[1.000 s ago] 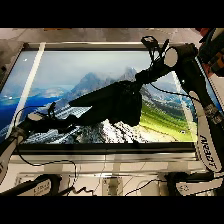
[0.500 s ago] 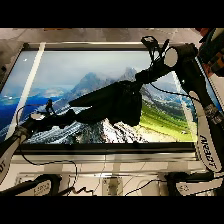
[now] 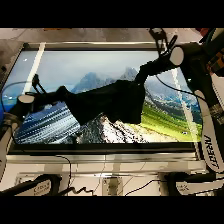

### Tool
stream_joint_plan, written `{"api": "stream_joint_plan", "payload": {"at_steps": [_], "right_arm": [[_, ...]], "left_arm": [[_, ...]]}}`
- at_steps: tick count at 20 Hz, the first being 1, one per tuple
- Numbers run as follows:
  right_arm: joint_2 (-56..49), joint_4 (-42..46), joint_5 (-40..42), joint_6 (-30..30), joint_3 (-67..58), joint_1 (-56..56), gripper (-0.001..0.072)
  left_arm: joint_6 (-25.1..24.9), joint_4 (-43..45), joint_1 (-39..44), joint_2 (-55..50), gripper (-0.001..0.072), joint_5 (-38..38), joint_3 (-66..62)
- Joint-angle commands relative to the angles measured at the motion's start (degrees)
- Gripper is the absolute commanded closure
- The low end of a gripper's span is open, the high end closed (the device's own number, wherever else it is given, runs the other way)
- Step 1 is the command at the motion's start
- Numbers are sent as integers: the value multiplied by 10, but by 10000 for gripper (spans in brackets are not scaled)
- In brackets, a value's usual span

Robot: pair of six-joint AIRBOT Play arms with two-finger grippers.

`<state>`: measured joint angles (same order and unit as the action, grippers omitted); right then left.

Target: Fold the clothes and pants, and hang the long-sleeved shirts on hangers.

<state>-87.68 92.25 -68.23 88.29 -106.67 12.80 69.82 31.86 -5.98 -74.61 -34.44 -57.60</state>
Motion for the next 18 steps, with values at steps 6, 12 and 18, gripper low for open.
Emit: {"api": "stream_joint_plan", "payload": {"at_steps": [6,12,18], "right_arm": [[38,3,82,18,-55,-217,671],[48,3,20,26,-103,-367,671],[86,-59,-119,3,93,-447,672]], "left_arm": [[-2,31,-110,1,681,4,-198],[-2,153,-211,21,680,-37,-237],[-6,365,-246,25,681,-276,-190]]}}
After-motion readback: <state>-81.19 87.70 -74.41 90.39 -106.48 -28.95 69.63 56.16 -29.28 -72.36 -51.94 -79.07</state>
